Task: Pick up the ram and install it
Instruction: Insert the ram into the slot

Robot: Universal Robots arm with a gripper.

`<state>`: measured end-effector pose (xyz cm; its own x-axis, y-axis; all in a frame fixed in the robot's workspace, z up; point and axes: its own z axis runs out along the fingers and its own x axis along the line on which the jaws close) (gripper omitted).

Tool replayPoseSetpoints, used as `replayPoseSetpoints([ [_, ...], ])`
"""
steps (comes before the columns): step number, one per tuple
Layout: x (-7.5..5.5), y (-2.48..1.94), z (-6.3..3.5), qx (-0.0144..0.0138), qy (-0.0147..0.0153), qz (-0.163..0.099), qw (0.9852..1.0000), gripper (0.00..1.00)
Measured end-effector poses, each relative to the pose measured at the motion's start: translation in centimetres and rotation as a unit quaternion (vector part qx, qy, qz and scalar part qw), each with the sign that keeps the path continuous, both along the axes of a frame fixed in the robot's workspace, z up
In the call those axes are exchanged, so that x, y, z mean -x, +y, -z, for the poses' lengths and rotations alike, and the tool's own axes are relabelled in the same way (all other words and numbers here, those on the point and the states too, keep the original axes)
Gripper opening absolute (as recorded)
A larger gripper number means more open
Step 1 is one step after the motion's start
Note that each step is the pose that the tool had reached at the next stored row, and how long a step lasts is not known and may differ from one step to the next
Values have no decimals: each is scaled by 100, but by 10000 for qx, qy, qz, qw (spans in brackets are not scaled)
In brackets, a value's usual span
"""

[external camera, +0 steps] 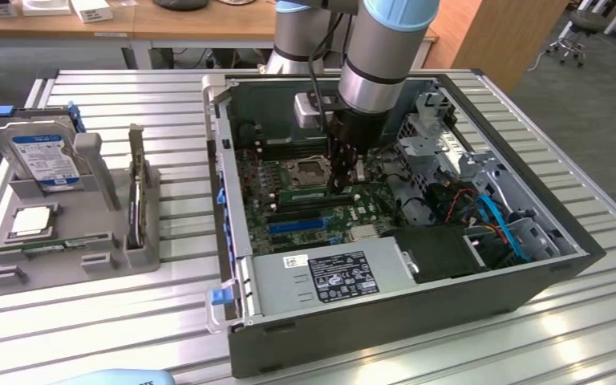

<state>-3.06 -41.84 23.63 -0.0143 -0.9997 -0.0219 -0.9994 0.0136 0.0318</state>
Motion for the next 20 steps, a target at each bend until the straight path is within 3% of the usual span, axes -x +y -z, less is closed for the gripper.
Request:
replayPoseSetpoints([
  [17, 0, 0, 8, -3, 0, 0, 10000, 12],
  [20, 1, -1, 8, -16, -5, 0, 10000, 12],
])
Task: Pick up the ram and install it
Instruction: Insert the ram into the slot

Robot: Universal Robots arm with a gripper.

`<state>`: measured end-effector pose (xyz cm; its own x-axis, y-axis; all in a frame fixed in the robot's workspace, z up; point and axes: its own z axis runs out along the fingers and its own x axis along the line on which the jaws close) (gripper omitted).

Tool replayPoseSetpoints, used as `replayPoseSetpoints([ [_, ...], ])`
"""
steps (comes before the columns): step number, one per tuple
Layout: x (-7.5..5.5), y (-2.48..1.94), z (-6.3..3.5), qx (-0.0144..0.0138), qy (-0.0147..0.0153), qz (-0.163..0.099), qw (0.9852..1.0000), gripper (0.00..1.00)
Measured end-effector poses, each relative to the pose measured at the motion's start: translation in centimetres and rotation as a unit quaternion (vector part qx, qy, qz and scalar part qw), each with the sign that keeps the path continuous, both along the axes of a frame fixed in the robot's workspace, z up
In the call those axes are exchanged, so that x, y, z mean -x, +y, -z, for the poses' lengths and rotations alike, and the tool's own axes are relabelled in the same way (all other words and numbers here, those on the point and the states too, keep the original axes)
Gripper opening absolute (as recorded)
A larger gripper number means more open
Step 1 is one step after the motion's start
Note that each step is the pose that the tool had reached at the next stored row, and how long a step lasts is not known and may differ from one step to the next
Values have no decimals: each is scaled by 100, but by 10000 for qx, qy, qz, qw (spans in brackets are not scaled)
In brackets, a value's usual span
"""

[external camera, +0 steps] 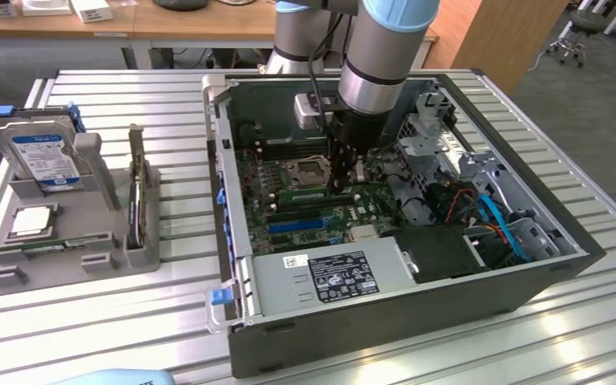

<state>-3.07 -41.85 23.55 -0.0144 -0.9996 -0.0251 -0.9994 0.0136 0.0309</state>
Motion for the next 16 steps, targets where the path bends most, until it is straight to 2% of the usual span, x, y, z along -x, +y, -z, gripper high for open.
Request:
replayPoseSetpoints([
  [11, 0, -4, 1, -6, 0, 0, 10000, 12],
  [14, 0, -4, 1, -29, -11, -1, 10000, 12],
  [16, 1, -4, 1, -32, -13, -1, 10000, 12],
])
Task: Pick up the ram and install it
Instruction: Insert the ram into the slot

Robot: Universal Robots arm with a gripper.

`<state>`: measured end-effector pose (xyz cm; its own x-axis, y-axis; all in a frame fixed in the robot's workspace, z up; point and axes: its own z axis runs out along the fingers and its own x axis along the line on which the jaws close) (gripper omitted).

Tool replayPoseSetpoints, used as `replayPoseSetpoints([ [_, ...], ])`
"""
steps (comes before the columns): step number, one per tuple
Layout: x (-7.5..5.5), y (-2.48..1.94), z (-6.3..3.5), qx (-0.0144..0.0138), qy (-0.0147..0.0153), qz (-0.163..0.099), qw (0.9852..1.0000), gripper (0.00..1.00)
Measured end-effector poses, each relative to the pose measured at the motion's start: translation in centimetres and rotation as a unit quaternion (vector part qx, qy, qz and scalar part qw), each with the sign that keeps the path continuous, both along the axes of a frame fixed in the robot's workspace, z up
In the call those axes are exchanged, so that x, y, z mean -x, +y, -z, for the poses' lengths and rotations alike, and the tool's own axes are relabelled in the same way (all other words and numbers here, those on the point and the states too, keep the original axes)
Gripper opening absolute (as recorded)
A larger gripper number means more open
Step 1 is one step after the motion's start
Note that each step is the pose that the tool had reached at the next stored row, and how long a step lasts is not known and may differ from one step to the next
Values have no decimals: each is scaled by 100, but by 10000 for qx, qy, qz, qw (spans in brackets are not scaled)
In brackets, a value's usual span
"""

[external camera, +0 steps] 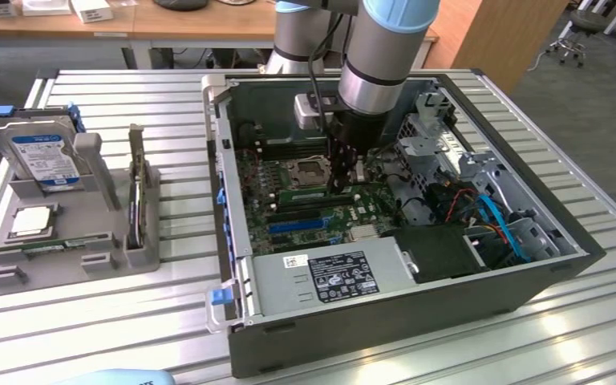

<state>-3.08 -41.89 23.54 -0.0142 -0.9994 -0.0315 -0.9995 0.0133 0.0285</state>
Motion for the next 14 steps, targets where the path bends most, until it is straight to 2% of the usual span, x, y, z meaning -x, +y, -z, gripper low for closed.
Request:
replayPoseSetpoints([
  [14, 11, -1, 1, 0, 0, -3, 10000, 12],
])
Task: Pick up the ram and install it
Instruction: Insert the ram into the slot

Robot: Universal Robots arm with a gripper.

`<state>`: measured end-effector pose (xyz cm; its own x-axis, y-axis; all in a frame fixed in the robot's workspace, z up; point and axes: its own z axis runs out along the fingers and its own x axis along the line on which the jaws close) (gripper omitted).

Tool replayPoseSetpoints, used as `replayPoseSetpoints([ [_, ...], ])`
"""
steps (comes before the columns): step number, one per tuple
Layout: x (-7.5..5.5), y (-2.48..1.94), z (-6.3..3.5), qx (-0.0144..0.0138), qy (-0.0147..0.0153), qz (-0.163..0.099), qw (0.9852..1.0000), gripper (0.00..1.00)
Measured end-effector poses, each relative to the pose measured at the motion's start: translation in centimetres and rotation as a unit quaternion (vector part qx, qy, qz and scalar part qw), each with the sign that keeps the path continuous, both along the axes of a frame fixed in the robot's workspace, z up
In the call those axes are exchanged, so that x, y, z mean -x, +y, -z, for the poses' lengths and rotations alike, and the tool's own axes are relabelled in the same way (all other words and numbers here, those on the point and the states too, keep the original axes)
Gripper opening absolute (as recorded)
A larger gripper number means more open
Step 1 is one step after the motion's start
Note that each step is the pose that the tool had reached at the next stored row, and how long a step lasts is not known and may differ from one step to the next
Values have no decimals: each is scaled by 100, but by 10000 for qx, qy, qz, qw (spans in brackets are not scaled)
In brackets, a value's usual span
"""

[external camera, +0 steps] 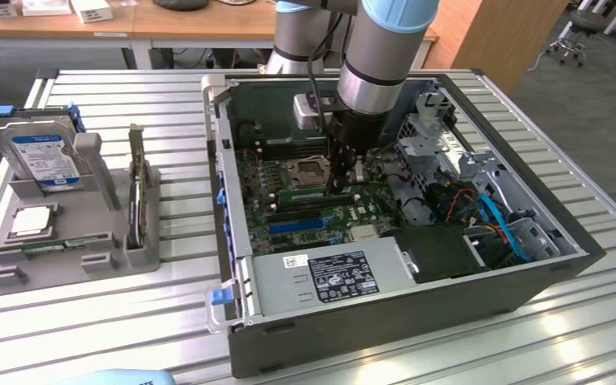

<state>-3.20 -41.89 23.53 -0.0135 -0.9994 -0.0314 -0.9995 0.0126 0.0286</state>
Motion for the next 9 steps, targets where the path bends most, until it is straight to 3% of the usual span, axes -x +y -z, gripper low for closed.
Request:
replayPoseSetpoints([
  [9, 0, -11, 24, -1, 0, 0, 10000, 12],
])
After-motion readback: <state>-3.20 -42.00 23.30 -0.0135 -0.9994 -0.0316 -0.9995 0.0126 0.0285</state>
